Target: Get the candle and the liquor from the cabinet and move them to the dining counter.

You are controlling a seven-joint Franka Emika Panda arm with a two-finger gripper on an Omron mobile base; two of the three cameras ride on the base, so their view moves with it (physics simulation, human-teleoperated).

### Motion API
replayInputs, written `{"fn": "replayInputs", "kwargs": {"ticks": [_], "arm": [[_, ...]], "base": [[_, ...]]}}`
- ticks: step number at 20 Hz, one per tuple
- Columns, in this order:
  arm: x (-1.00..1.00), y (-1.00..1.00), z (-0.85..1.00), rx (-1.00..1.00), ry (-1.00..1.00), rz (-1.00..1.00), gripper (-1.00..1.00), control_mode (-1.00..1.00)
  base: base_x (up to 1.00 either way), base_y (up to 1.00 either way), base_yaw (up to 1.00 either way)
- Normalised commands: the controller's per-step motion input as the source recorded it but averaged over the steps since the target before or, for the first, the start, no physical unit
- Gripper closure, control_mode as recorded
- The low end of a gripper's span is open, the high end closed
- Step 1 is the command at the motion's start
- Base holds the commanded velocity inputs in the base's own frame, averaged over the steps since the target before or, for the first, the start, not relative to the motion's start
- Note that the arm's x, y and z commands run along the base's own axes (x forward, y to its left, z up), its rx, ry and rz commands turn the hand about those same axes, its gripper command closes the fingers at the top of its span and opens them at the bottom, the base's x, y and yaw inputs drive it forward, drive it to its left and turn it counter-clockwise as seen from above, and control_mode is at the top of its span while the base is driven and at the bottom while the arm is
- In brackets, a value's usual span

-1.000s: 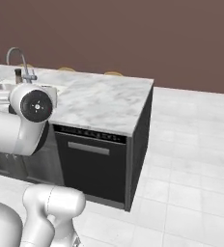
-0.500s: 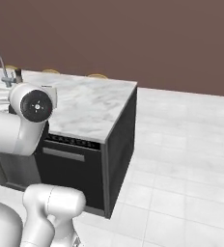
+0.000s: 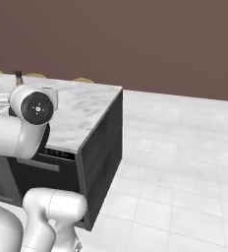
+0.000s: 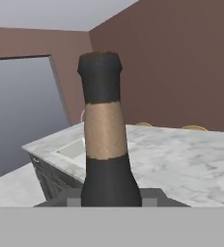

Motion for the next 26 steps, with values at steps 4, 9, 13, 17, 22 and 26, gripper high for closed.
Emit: {"fn": "replayInputs", "kwargs": {"ticks": [4,9,13,17,22,26], "arm": [[0.00,0.00,0.00,0.00,0.00,0.00,1.00,1.00],[0.00,0.00,0.00,0.00,0.00,0.00,1.00,1.00],[0.00,0.00,0.00,0.00,0.00,0.00,1.00,1.00],[0.00,0.00,0.00,0.00,0.00,0.00,1.00,1.00],[0.00,0.00,0.00,0.00,0.00,0.00,1.00,1.00],[0.00,0.00,0.00,0.00,0.00,0.00,1.00,1.00]], "base": [[0.46,-0.58,0.00],[0.46,-0.58,0.00],[0.47,-0.57,0.00],[0.52,-0.53,0.00],[0.56,-0.46,0.04],[0.55,-0.40,0.11]]}}
